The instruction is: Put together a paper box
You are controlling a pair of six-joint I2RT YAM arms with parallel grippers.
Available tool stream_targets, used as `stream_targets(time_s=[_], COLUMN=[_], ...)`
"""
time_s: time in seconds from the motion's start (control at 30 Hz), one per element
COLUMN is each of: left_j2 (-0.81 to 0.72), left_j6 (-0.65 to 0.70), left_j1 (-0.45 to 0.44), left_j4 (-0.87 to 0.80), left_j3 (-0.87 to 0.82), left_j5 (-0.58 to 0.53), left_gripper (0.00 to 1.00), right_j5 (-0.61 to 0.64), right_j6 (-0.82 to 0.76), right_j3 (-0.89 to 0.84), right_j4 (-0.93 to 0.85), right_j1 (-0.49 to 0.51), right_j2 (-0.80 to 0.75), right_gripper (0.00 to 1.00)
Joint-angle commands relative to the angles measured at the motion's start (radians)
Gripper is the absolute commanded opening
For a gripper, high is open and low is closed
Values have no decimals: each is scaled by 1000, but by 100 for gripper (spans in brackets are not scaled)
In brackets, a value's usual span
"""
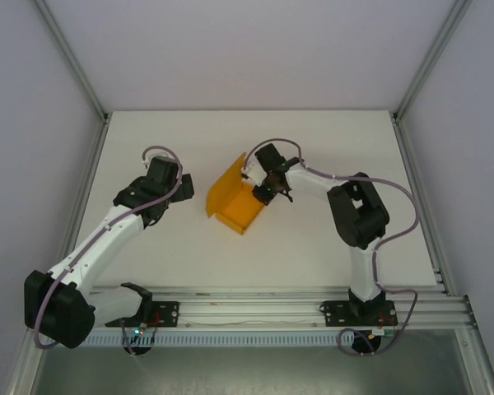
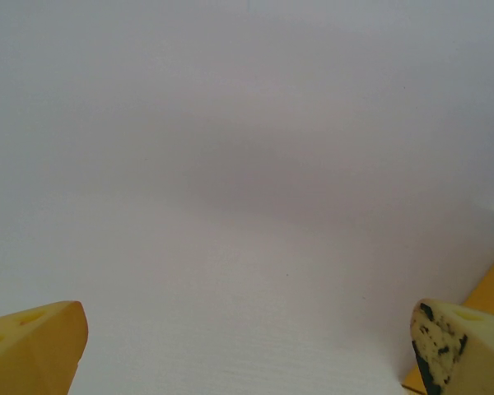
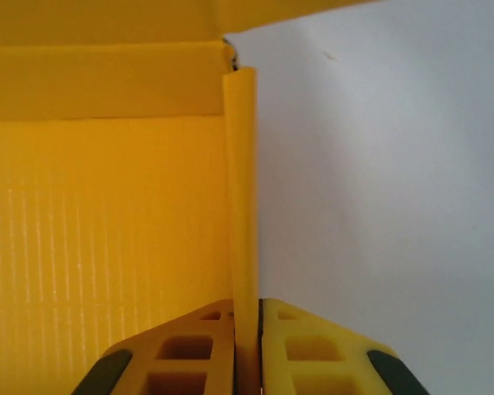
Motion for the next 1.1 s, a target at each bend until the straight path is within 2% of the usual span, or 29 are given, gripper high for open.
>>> stream_targets(time_s=[0.0,0.07,0.1,0.2,0.33,0.4,0.5,0.57,0.6,0.7,0.77,0.83,0.9,0.93,1.0,1.07], left_j2=[-23,-22,-20,-7,15,25,35,34,33,40,57,94,142,168,211,263], left_j6=[-32,-36,-36,-27,14,39,72,125,146,237,317,364,428,478,576,639], left_j1=[9,8,8,9,9,8,8,8,9,8,5,8,8,8,8,9], left_j4=[31,54,66,89,114,143,206,249,260,269,274,244,190,163,133,112], left_j3=[-6,-12,-17,-18,-16,-23,-38,-50,-50,-39,-27,12,69,94,126,170], left_j5=[-36,-25,-21,-3,48,88,164,227,246,312,346,343,364,400,459,459], left_gripper=[100,100,100,100,100,100,100,100,100,100,100,100,100,100,100,100], right_j5=[240,336,430,579,564,558,526,509,500,528,554,514,420,316,223,144], right_j6=[431,587,678,888,1034,1084,1114,1098,1082,1023,939,839,656,508,308,151], right_j3=[-62,-108,-127,-136,-135,-154,-181,-184,-183,-182,-185,-165,-167,-164,-147,-107], right_j4=[127,109,94,-16,-82,-74,-32,-16,-13,-13,-13,-34,-10,-11,-17,-41], right_j1=[33,72,97,166,206,215,220,220,220,220,205,158,107,82,51,9], right_j2=[-103,-130,-136,-132,-126,-142,-175,-198,-209,-252,-283,-311,-345,-360,-373,-363], right_gripper=[11,11,11,11,10,13,26,41,45,68,74,80,93,100,100,100])
